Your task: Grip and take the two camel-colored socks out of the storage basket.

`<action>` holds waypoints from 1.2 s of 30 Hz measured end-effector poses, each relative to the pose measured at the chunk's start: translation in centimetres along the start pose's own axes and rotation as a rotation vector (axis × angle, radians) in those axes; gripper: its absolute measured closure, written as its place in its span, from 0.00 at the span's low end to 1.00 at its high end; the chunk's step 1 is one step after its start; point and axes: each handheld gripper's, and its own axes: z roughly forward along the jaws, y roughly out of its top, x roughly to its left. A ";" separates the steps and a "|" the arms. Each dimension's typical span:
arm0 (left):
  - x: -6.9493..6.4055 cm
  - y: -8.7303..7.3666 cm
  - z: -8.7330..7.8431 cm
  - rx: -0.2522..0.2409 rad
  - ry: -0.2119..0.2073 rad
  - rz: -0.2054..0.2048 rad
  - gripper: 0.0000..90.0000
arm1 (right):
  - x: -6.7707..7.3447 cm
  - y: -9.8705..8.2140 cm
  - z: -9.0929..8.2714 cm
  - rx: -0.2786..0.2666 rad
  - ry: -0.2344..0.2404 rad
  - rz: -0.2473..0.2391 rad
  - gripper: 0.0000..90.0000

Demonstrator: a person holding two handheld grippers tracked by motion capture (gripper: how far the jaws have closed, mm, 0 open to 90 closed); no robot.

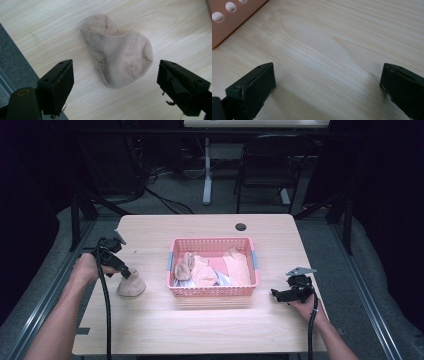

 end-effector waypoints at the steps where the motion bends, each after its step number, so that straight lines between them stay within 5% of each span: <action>1: 0.0 0.0 -0.4 -0.003 -0.002 -0.003 0.09 | 0.0 0.0 0.0 0.000 0.000 0.000 0.00; 4: 0.0 0.1 -1.6 -0.020 0.006 0.000 0.00 | 0.0 0.0 0.0 0.000 -0.001 0.000 0.00; 14: -0.4 0.4 -4.4 -0.071 0.036 0.014 0.00 | 0.0 0.0 0.0 0.000 -0.001 0.000 0.00; 27: -1.7 1.6 -5.7 -0.096 0.042 0.044 0.00 | 0.0 0.0 0.0 0.000 0.000 0.000 0.00; 36: -3.9 3.6 -5.8 -0.104 0.039 0.094 0.00 | 0.0 0.0 0.0 0.000 -0.001 0.000 0.00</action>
